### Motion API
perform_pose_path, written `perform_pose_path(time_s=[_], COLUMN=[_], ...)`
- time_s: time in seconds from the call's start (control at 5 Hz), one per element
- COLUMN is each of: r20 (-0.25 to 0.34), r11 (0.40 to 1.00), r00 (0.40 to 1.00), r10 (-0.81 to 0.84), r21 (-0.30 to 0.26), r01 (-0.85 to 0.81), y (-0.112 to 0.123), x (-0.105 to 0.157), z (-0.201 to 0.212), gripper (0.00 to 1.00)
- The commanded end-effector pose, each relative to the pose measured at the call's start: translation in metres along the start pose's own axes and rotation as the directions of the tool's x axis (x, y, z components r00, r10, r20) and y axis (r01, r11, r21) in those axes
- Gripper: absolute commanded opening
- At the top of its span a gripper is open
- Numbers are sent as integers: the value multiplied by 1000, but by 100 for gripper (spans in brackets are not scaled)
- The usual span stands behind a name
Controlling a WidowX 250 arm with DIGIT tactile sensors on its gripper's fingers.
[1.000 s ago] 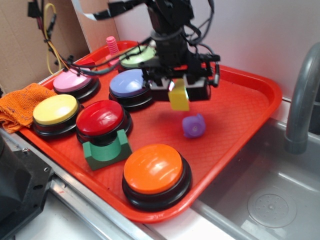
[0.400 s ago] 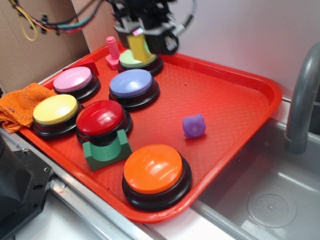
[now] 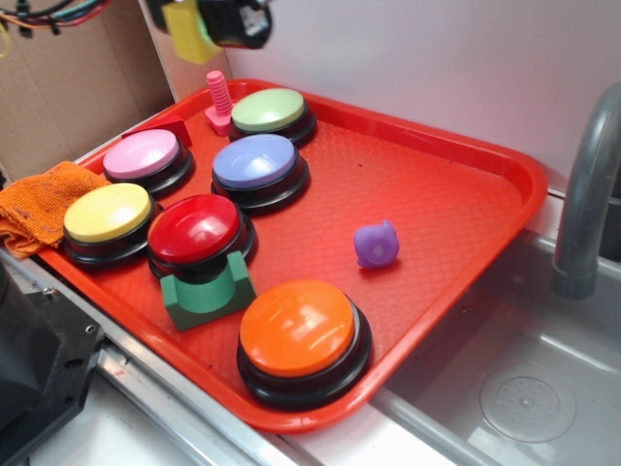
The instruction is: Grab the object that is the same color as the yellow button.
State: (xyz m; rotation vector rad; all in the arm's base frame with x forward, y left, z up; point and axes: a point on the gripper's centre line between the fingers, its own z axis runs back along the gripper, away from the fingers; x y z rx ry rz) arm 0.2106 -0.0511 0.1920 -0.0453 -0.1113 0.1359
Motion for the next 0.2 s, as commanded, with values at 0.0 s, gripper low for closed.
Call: perform_pose_path(time_s=[0.0], r20=[119], r11=[993], r00=[987], r10=[104], r21=[39], r01=[-109], y=[17], x=[-2], z=[20], gripper=[0])
